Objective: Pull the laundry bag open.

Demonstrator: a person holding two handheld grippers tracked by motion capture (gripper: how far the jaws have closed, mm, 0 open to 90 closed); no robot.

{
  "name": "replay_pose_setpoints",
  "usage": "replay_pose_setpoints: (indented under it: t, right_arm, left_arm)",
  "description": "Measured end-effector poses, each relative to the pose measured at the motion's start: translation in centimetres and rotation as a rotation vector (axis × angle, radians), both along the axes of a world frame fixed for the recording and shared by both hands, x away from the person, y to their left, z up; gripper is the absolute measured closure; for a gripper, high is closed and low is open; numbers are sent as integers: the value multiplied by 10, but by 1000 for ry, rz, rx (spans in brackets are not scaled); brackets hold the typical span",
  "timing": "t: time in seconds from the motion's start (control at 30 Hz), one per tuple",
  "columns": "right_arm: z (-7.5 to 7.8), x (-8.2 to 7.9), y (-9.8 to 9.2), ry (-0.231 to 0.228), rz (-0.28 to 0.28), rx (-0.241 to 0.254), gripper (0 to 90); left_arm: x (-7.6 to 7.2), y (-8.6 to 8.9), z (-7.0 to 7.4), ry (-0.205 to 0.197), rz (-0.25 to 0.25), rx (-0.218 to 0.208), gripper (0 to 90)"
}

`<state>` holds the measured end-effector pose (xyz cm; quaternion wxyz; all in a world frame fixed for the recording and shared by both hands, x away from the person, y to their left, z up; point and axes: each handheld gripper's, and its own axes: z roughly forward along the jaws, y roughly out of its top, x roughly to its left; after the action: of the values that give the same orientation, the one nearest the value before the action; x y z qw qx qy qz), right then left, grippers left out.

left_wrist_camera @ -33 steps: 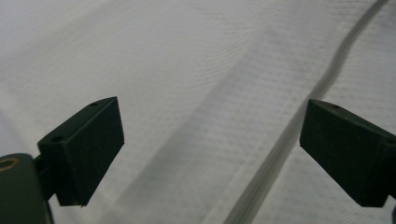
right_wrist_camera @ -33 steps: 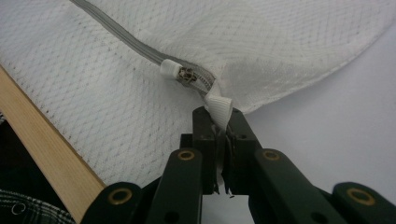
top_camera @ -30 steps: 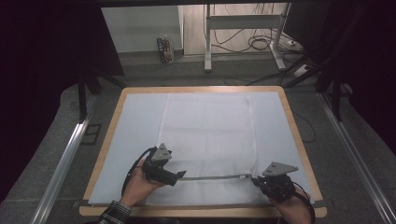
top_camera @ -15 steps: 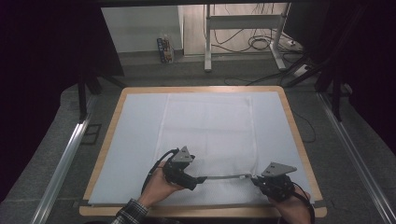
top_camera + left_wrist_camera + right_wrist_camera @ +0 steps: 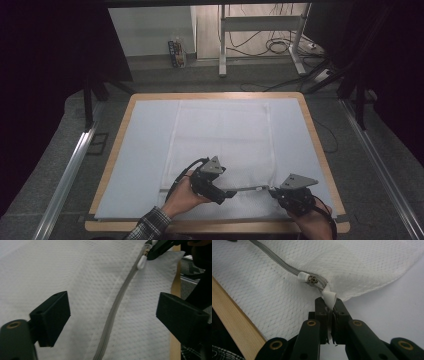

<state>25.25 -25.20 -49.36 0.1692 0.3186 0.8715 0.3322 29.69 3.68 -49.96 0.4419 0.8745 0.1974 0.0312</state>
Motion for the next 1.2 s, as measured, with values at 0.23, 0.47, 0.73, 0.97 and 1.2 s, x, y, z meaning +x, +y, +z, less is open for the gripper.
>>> replay_pose_setpoints:
  t: [0.23, 0.47, 0.73, 0.97, 1.2]
  right_arm:
    - [1, -1, 0, -12, -1, 6, 837]
    - [1, -1, 0, -18, 5, 2, 836]
    - [2, -2, 0, -28, 10, 9, 836]
    - [2, -2, 1, -30, 15, 7, 834]
    - [2, -2, 2, -31, 16, 8, 833]
  left_arm:
    - [-2, -24, -1, 6, -98, 0, 231]
    - [-2, -46, -5, 41, -192, 14, 344]
    - [2, -62, -8, 96, -199, 30, 368]
    - [3, -69, -9, 111, -208, 25, 384]
    - [4, -71, -4, 108, -190, 34, 474]
